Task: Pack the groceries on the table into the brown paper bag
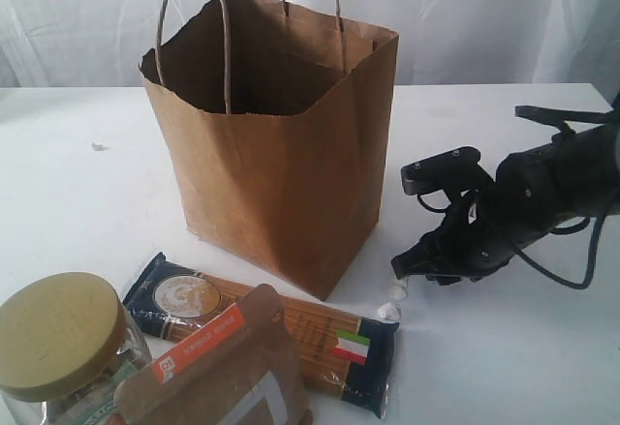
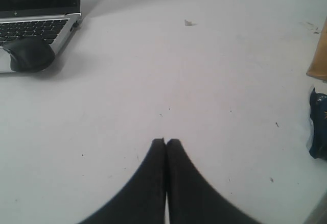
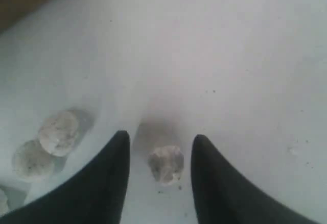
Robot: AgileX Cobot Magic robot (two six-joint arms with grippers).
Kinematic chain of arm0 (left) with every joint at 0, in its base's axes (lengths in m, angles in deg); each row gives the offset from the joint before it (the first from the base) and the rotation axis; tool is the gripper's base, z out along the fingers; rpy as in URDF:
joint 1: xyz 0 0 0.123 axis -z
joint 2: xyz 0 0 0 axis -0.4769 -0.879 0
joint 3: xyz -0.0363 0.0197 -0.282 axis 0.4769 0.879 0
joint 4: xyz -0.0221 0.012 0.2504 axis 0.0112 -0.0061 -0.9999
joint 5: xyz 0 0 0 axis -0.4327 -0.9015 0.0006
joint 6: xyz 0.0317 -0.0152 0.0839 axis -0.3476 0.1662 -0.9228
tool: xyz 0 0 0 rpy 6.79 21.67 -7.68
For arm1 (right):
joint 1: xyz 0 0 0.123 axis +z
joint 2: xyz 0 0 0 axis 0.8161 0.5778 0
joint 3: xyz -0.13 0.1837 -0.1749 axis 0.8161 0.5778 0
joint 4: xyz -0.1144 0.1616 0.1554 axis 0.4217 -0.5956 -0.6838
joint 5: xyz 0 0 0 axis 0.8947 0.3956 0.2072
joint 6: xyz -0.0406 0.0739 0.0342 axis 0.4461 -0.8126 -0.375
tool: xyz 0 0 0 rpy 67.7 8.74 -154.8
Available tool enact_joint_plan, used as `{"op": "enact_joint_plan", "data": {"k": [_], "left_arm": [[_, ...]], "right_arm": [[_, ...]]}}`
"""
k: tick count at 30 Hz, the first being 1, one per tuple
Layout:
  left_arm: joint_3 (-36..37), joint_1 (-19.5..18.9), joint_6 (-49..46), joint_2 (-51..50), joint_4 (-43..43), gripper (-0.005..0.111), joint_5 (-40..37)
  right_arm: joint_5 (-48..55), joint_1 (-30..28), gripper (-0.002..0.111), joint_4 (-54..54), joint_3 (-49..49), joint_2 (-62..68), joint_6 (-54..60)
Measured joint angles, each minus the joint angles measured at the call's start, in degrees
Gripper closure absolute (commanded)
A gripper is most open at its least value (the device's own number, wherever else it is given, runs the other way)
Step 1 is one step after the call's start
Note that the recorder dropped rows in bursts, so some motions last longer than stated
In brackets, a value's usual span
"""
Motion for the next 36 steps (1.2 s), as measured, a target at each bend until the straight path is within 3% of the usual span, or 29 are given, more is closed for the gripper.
{"op": "enact_joint_plan", "data": {"k": [1, 3, 7, 10, 13, 15, 17, 20, 23, 31, 36], "left_arm": [[0.0, 0.0, 0.0, 0.0, 0.0, 0.107, 0.0], [0.0, 0.0, 0.0, 0.0, 0.0, 0.107, 0.0], [0.0, 0.0, 0.0, 0.0, 0.0, 0.107, 0.0], [0.0, 0.0, 0.0, 0.0, 0.0, 0.107, 0.0], [0.0, 0.0, 0.0, 0.0, 0.0, 0.107, 0.0], [0.0, 0.0, 0.0, 0.0, 0.0, 0.107, 0.0], [0.0, 0.0, 0.0, 0.0, 0.0, 0.107, 0.0], [0.0, 0.0, 0.0, 0.0, 0.0, 0.107, 0.0], [0.0, 0.0, 0.0, 0.0, 0.0, 0.107, 0.0], [0.0, 0.0, 0.0, 0.0, 0.0, 0.107, 0.0], [0.0, 0.0, 0.0, 0.0, 0.0, 0.107, 0.0]], "right_arm": [[0.0, 0.0, 0.093, 0.0, 0.0, 0.1, 0.0], [0.9, 0.0, 0.108, 0.0, -0.1, 0.5, 0.0], [9.1, 0.0, 0.108, -3.2, -3.1, -2.8, 0.0], [20.5, 2.1, 0.108, -11.9, -3.9, -15.4, 5.4], [34.5, 7.3, 0.108, -28.4, 1.5, -29.4, 16.8], [36.7, 10.0, 0.108, -37.1, 5.8, -37.4, 21.5], [34.6, 10.6, 0.108, -41.9, 6.6, -44.5, 22.9], [17.2, 11.0, 0.108, -49.8, 3.1, -51.7, 23.2], [10.1, 11.0, 0.108, -51.9, -2.0, -50.8, 23.2], [9.8, 11.0, 0.108, -52.3, -19.1, -31.3, 26.0], [9.9, 11.0, 0.106, -51.0, -24.6, -21.4, 29.2]]}}
